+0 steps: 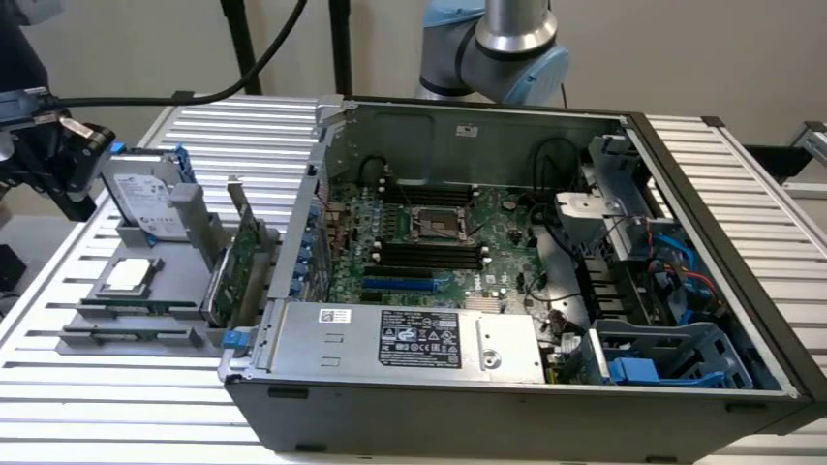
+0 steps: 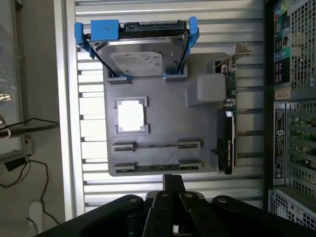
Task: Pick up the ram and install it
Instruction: 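Reach for the ram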
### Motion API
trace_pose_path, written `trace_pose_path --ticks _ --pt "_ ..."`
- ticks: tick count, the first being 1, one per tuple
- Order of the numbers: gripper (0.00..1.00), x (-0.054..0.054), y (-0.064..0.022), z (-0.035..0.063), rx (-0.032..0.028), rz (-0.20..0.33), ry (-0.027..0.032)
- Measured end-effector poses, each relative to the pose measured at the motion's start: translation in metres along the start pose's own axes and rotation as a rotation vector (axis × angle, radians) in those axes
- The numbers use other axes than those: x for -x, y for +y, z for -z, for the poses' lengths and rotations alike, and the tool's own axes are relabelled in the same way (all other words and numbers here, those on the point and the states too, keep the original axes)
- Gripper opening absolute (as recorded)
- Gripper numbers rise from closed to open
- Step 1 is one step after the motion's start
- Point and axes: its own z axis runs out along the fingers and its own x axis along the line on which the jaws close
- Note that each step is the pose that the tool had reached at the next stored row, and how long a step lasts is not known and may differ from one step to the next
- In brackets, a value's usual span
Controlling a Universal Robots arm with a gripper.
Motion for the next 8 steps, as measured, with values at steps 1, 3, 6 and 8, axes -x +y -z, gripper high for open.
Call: trace_pose_path --ticks 1,3,6,8 --pt "0.00 0.0000 0.0000 0.0000 0.0000 0.000 0.0000" --pt "0.00 0.0000 0.0000 0.0000 0.0000 0.000 0.0000" --pt "0.00 0.0000 0.0000 0.0000 0.0000 0.000 0.0000" --pt "0.00 -0.0001 0.0000 0.0000 -0.0001 0.000 0.0001"
